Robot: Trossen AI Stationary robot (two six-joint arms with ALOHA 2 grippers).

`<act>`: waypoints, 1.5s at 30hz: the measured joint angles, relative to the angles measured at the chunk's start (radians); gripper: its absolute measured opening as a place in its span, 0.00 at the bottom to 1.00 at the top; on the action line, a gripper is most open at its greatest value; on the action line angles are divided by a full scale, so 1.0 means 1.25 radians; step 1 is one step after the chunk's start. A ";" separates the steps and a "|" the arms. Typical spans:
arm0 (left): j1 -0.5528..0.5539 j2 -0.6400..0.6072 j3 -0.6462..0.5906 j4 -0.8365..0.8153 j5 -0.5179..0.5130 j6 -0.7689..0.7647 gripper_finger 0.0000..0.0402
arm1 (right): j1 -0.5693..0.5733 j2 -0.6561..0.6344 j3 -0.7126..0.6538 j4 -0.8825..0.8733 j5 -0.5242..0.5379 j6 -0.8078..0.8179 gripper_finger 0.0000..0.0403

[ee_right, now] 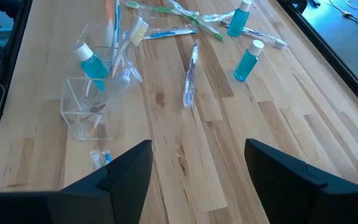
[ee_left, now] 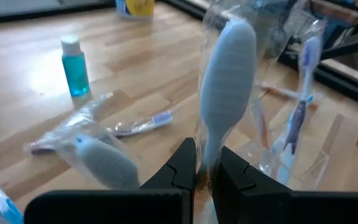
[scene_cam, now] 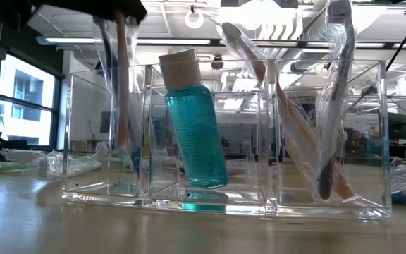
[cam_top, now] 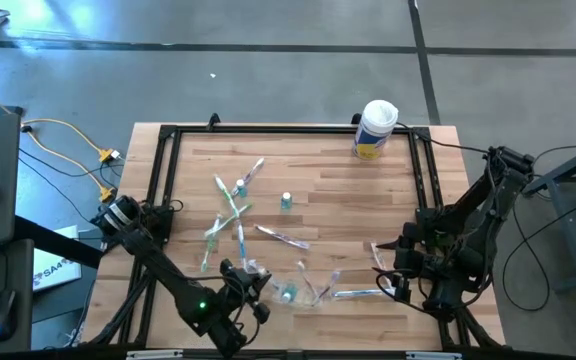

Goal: Pick & Place toothbrushing station
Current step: Put the orange toothbrush into the transparent organizer

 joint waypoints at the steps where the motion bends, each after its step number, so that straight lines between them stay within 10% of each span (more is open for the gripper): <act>1: 0.005 0.000 -0.004 0.012 0.007 0.011 0.05 | 0.000 0.000 0.000 0.000 0.000 0.000 0.62; 45: 0.025 0.000 -0.031 0.142 0.149 0.144 0.11 | 0.000 0.000 0.000 -0.005 -0.001 -0.001 0.62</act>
